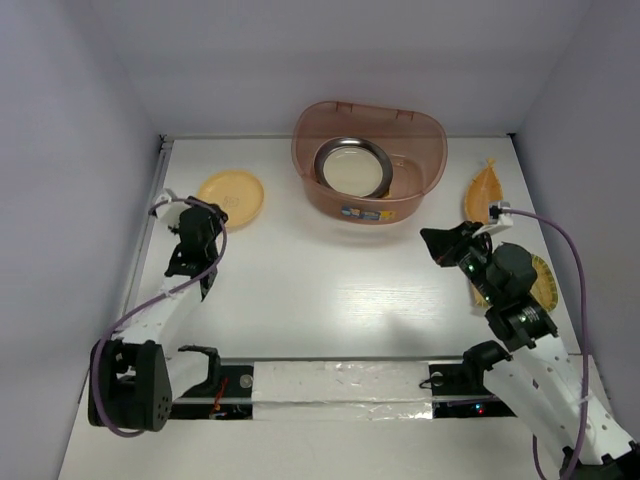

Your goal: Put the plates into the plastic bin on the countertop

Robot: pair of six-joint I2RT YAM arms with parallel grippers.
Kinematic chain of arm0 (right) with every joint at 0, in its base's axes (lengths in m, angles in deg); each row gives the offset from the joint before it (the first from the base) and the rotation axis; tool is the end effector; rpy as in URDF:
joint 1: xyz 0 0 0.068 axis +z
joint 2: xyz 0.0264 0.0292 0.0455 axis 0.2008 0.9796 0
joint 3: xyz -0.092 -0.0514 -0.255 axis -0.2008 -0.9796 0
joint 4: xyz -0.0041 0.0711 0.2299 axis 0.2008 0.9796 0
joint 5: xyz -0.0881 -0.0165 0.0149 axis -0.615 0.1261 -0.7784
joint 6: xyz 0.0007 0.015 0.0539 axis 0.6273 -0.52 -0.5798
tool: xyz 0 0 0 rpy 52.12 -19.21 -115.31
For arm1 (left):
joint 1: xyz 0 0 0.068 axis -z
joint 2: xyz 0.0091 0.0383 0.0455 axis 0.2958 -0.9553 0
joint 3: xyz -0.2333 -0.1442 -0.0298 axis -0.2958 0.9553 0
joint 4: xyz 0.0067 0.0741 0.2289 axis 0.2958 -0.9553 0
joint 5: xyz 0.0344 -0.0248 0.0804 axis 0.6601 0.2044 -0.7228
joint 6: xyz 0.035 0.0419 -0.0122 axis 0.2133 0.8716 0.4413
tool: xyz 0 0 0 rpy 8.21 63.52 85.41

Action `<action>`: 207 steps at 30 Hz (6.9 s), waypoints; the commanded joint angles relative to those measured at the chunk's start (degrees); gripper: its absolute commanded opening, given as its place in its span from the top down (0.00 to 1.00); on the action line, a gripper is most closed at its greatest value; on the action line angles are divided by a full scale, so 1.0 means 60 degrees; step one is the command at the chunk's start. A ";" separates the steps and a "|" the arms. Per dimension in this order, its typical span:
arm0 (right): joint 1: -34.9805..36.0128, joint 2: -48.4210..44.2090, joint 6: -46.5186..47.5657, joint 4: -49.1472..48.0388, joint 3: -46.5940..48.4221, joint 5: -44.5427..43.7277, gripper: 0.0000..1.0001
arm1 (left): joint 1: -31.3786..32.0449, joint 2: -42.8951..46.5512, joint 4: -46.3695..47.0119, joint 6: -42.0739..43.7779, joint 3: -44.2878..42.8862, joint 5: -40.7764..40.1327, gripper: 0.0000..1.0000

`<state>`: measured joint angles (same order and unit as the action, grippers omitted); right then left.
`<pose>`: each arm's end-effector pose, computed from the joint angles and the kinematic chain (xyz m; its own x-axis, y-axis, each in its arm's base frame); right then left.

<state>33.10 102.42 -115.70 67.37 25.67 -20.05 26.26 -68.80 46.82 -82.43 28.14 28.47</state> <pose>0.1111 0.0457 0.3109 -0.2587 0.4723 -0.8426 -0.3178 0.7821 0.5360 0.2286 -0.0218 0.2822 0.0647 -0.6394 -0.7661 -0.2366 0.7360 -0.6343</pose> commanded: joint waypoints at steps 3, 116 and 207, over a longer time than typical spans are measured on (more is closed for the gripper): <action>0.0090 0.0613 0.0101 -0.1278 -0.0163 0.0988 0.73 | -0.0996 -0.0658 -0.0184 -0.1126 0.0340 0.0652 0.45; -0.4420 0.5797 0.0467 0.0770 0.2998 -0.2070 0.99 | 0.8668 0.0465 0.0077 0.1906 -0.0630 0.0331 1.00; -0.0555 1.3458 0.0981 0.3849 1.1657 0.2468 1.00 | 0.9315 0.3470 -0.0201 0.2345 0.1642 -0.1984 0.66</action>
<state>27.92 182.98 -111.31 91.52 90.43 -7.00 82.02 -47.19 43.21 -68.01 37.80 17.84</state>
